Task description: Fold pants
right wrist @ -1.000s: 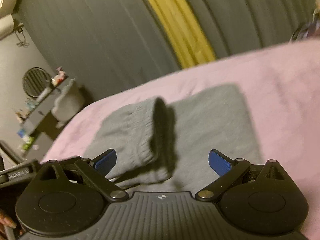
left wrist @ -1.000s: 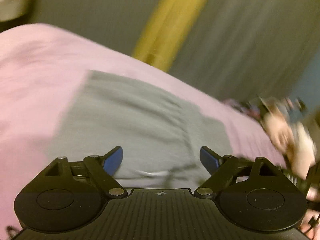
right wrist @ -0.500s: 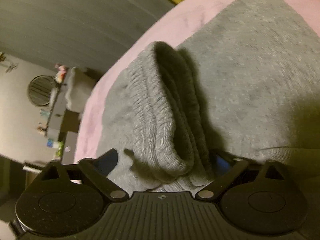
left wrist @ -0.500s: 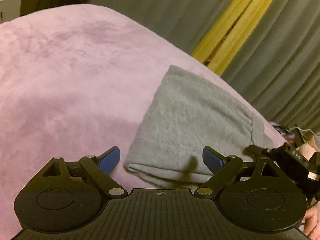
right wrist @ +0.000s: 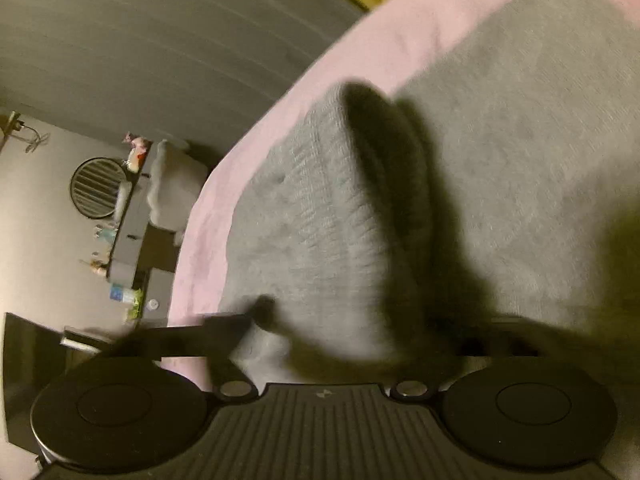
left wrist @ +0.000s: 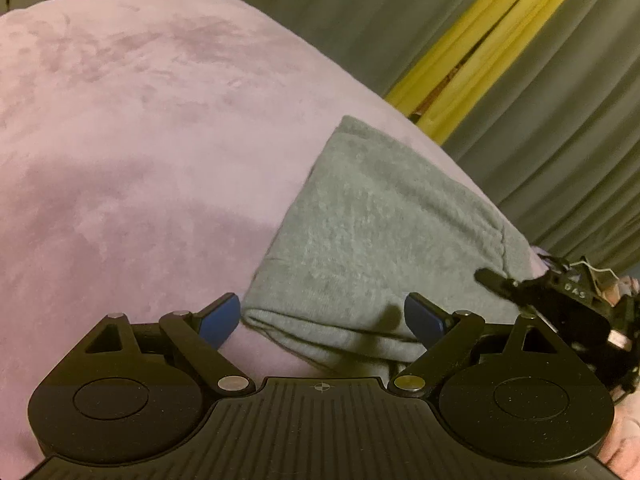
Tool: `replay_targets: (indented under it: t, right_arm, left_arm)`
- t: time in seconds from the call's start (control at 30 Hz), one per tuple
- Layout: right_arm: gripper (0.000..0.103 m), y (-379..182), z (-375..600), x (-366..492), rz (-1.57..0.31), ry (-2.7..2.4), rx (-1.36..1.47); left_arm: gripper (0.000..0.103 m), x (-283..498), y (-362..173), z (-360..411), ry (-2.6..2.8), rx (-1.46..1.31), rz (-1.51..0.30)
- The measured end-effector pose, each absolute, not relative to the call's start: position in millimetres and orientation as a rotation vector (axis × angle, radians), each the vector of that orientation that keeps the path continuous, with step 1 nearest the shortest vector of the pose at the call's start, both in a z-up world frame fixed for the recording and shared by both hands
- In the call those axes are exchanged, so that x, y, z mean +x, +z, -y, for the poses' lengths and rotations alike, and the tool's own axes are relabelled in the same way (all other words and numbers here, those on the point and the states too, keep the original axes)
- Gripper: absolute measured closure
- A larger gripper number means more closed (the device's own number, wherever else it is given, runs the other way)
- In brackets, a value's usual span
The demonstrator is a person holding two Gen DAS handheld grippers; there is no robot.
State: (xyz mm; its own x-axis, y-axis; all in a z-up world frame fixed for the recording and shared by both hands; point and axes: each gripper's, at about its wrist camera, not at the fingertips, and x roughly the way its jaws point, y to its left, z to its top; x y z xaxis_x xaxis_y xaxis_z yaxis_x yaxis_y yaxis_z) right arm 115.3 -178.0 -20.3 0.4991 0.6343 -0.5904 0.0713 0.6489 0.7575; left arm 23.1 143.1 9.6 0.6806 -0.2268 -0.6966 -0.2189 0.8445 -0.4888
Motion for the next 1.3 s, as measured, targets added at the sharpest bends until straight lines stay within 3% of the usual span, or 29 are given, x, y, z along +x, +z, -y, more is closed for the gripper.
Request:
replay_targets:
  t: [0.47, 0.53, 0.57, 0.6, 0.67, 0.77, 0.87, 0.93, 0.97, 1.0, 1.23, 1.3]
  right_arm:
    - [0.061, 107, 179, 107, -0.74, 0.531, 0.808]
    - [0.061, 118, 182, 102, -0.703, 0.537, 0.791]
    - [0.061, 123, 197, 95, -0.692, 0.531, 0.781]
    - [0.061, 122, 202, 91, -0.688, 0.521, 0.776]
    - [0.061, 115, 216, 85, -0.693, 0.476, 0.777]
    - [0.066, 97, 239, 72, -0.683, 0.373, 0.743]
    - [0.064, 73, 263, 65, -0.717, 0.294, 0.808]
    - [0.041, 54, 274, 62, -0.796, 0.259, 0.853]
    - [0.018, 43, 275, 63, -0.837, 0.248, 0.869]
    - [0.01, 34, 272, 64, -0.868, 0.233, 0.874]
    - [0.009, -15, 272, 80, -0.942, 0.208, 0.885]
    - [0.004, -21, 267, 90, -0.974, 0.26, 0.887]
  left_arm:
    - [0.011, 30, 24, -44, -0.174, -0.237, -0.847]
    - [0.037, 42, 14, -43, -0.055, -0.208, -0.899]
    - [0.064, 47, 7, -46, -0.003, -0.212, -0.94]
    - [0.079, 50, 3, -51, 0.035, -0.233, -0.97]
    - [0.087, 50, -1, -67, 0.076, -0.325, -0.996]
    - [0.087, 41, 3, -85, 0.105, -0.438, -0.937]
    - [0.074, 39, 2, -89, 0.065, -0.489, -0.94]
    - [0.069, 40, 4, -83, 0.07, -0.451, -0.944]
    - [0.067, 39, 5, -79, 0.074, -0.417, -0.938]
    - [0.065, 37, 6, -76, 0.069, -0.397, -0.936]
    - [0.061, 39, 8, -75, 0.074, -0.361, -0.951]
    - [0.06, 41, 6, -74, 0.074, -0.36, -0.963]
